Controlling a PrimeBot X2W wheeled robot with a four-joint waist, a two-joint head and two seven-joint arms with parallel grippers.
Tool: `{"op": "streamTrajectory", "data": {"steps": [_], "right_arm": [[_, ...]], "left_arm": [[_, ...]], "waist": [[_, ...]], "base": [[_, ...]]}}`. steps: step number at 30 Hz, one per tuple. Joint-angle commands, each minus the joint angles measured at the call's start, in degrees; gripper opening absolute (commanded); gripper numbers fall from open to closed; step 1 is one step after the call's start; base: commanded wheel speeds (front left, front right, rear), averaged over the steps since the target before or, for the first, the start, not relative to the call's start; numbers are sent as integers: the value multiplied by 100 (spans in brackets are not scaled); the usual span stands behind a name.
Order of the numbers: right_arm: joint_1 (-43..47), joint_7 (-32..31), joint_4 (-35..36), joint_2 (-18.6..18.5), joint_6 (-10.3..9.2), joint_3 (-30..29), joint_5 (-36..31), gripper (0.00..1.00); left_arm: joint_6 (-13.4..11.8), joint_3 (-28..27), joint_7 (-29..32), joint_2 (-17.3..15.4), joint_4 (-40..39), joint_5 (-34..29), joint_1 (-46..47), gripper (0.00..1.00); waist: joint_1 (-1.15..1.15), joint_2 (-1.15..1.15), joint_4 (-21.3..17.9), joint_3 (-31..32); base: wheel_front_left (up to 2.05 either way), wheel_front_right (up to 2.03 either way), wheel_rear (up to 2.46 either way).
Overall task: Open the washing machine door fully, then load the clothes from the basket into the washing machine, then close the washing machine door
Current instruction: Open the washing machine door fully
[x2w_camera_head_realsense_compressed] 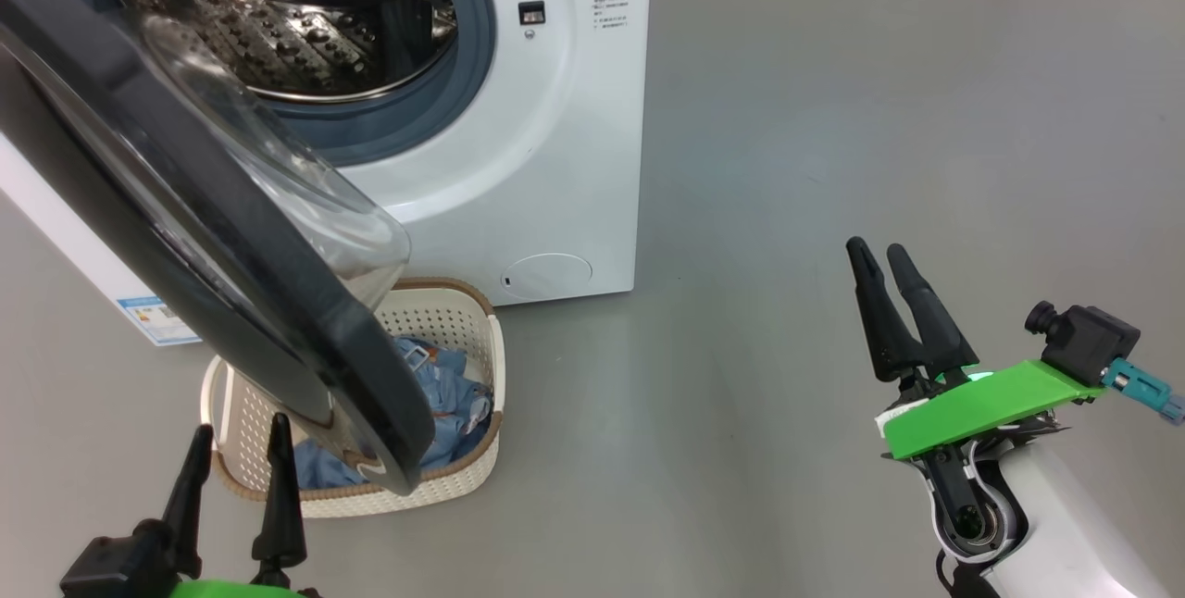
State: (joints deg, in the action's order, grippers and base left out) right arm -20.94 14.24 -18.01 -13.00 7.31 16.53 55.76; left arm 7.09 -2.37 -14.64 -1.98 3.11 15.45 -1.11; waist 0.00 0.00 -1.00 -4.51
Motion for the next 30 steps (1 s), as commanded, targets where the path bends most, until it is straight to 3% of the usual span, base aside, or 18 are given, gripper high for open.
{"op": "streamTrajectory", "data": {"steps": [1,14,30], "right_arm": [[50,60,108,-40,18,119,-125,100],[826,74,634,469,18,-879,-2383,100],[1325,75,934,788,18,-1351,-3920,100]], "left_arm": [[23,-207,-36,-89,-174,3,80,100],[-20,-182,-36,-89,-208,-6,68,100],[-120,-113,-36,-89,-245,-83,54,100]], "waist": [[0,0,-11,6],[0,0,-29,-6],[0,0,-34,2]], "base": [[0,0,0],[0,0,0],[0,0,0]]}}
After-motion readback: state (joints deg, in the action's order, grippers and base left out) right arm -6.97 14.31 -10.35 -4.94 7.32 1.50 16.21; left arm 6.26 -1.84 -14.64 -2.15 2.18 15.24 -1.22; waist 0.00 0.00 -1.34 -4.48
